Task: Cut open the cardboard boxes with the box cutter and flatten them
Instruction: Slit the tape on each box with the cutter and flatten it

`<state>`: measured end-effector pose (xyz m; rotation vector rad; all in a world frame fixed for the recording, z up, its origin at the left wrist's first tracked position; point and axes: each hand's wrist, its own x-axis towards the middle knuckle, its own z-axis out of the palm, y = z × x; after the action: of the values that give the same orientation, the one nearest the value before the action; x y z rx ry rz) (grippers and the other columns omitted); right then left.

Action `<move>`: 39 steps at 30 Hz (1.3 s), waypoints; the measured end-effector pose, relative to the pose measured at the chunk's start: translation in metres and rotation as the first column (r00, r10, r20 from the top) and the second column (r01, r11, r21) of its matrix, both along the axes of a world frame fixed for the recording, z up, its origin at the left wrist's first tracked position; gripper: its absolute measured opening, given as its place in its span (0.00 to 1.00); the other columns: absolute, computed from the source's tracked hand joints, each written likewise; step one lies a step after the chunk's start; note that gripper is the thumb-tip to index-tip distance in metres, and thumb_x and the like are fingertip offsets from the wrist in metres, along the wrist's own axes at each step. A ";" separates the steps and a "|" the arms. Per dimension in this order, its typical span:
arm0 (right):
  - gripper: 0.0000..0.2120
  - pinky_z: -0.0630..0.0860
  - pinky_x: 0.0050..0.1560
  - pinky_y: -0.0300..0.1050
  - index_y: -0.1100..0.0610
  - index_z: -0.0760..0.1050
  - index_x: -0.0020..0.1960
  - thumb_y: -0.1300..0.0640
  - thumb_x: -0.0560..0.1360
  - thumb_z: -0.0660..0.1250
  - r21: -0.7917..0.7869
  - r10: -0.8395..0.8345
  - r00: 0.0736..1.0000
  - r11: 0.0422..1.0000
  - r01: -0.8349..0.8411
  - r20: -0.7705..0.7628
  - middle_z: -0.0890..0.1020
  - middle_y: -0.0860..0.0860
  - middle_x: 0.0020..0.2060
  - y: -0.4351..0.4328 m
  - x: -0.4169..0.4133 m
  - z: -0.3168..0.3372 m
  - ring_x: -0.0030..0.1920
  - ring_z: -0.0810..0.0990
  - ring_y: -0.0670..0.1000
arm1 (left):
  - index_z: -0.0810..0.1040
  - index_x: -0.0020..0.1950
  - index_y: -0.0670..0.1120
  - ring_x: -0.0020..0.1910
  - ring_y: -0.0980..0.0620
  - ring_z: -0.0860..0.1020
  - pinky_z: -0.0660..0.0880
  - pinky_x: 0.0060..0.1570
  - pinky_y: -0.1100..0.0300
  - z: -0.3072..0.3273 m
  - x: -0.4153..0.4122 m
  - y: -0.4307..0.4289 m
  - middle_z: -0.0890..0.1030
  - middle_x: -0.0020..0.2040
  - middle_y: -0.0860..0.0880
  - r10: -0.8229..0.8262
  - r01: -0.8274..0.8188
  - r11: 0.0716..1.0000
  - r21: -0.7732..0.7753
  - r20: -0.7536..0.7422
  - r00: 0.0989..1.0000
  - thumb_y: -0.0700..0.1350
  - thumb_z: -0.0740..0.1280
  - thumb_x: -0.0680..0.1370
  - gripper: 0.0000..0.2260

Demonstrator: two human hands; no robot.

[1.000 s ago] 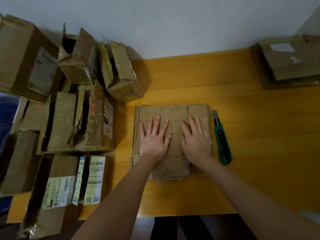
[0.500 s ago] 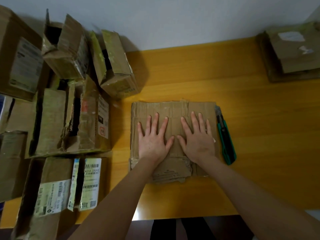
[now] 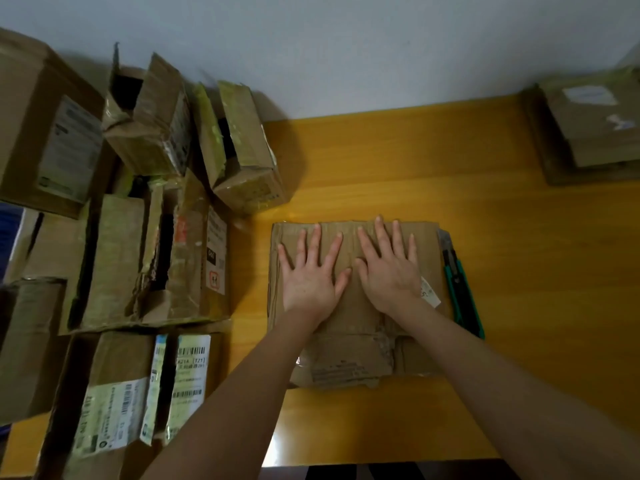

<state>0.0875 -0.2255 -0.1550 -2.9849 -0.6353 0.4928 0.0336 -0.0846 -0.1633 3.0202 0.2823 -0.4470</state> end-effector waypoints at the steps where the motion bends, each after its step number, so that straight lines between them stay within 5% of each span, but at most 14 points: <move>1: 0.28 0.37 0.75 0.59 0.47 0.40 0.78 0.41 0.82 0.42 0.004 -0.008 1.000 1.000 0.008 0.014 0.39 0.52 0.78 0.003 0.002 -0.003 0.77 0.36 0.57 | 0.36 0.77 0.60 0.78 0.44 0.38 0.33 0.70 0.37 -0.001 0.001 0.002 0.36 0.79 0.49 0.006 -0.006 1.000 -0.002 -0.004 1.000 0.66 0.33 0.75 0.31; 6: 0.29 0.37 0.74 0.60 0.46 0.39 0.78 0.39 0.81 0.41 -0.032 -0.021 1.000 0.999 0.021 0.011 0.40 0.52 0.78 0.006 0.001 -0.008 0.77 0.35 0.58 | 0.38 0.78 0.58 0.78 0.45 0.38 0.35 0.72 0.37 0.002 0.001 0.002 0.37 0.79 0.48 -0.008 0.008 1.000 -0.011 -0.015 1.000 0.66 0.32 0.74 0.33; 12: 0.31 0.43 0.75 0.60 0.48 0.51 0.78 0.38 0.78 0.40 0.035 -0.043 0.996 0.999 0.040 0.078 0.51 0.53 0.78 0.005 -0.002 -0.009 0.78 0.45 0.59 | 0.43 0.79 0.56 0.79 0.45 0.41 0.37 0.74 0.46 0.006 -0.056 0.000 0.41 0.79 0.44 0.009 -0.008 0.999 -0.043 0.034 0.999 0.66 0.39 0.77 0.33; 15: 0.29 0.40 0.76 0.57 0.48 0.47 0.79 0.39 0.81 0.44 0.039 -0.051 0.998 0.998 0.050 0.033 0.47 0.52 0.79 0.005 -0.003 -0.006 0.78 0.42 0.56 | 0.38 0.78 0.56 0.78 0.45 0.39 0.35 0.73 0.47 0.006 -0.060 -0.002 0.37 0.79 0.44 0.028 -0.027 0.999 -0.021 0.016 0.999 0.66 0.37 0.76 0.32; 20: 0.33 0.38 0.75 0.56 0.48 0.48 0.79 0.37 0.76 0.36 0.028 -0.021 1.000 0.999 0.020 0.011 0.47 0.54 0.78 -0.005 -0.053 -0.004 0.78 0.42 0.57 | 0.35 0.78 0.56 0.78 0.45 0.36 0.33 0.73 0.46 0.009 -0.058 -0.003 0.35 0.79 0.44 0.029 -0.029 0.999 -0.020 -0.016 0.999 0.65 0.32 0.73 0.33; 24: 0.31 0.47 0.73 0.60 0.49 0.59 0.76 0.36 0.77 0.44 0.004 -0.032 0.998 0.999 0.032 0.059 0.59 0.57 0.76 -0.007 -0.065 -0.009 0.77 0.54 0.60 | 0.34 0.77 0.56 0.78 0.45 0.36 0.32 0.72 0.47 0.009 -0.056 -0.003 0.34 0.78 0.45 0.030 -0.031 0.999 -0.027 -0.021 0.999 0.65 0.32 0.73 0.33; 31: 0.31 0.49 0.73 0.60 0.49 0.61 0.76 0.36 0.77 0.46 0.014 -0.039 0.997 0.999 0.039 0.063 0.60 0.57 0.76 -0.005 -0.063 -0.013 0.76 0.55 0.61 | 0.39 0.78 0.56 0.78 0.44 0.39 0.35 0.73 0.46 0.004 -0.057 -0.002 0.37 0.79 0.44 0.023 -0.022 0.999 -0.035 0.009 1.000 0.65 0.34 0.75 0.33; 37: 0.34 0.37 0.74 0.57 0.46 0.49 0.78 0.34 0.76 0.36 0.019 -0.014 1.000 1.000 0.014 0.011 0.47 0.54 0.78 -0.006 -0.062 -0.007 0.78 0.42 0.57 | 0.39 0.79 0.55 0.78 0.45 0.39 0.36 0.75 0.46 0.010 -0.057 0.000 0.38 0.80 0.45 0.003 -0.004 1.000 -0.030 -0.021 1.000 0.65 0.34 0.75 0.33; 39: 0.33 0.36 0.74 0.55 0.46 0.47 0.79 0.34 0.77 0.38 0.030 0.015 1.000 0.999 -0.015 -0.012 0.43 0.54 0.78 -0.013 -0.062 0.004 0.77 0.38 0.56 | 0.40 0.79 0.54 0.79 0.46 0.40 0.38 0.75 0.44 0.016 -0.059 0.004 0.40 0.80 0.45 -0.005 0.005 1.000 0.001 -0.033 0.999 0.64 0.41 0.79 0.31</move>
<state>0.0252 -0.2388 -0.1511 -2.9483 -0.6582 0.4980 -0.0252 -0.0803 -0.1470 3.0173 0.2778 -0.4969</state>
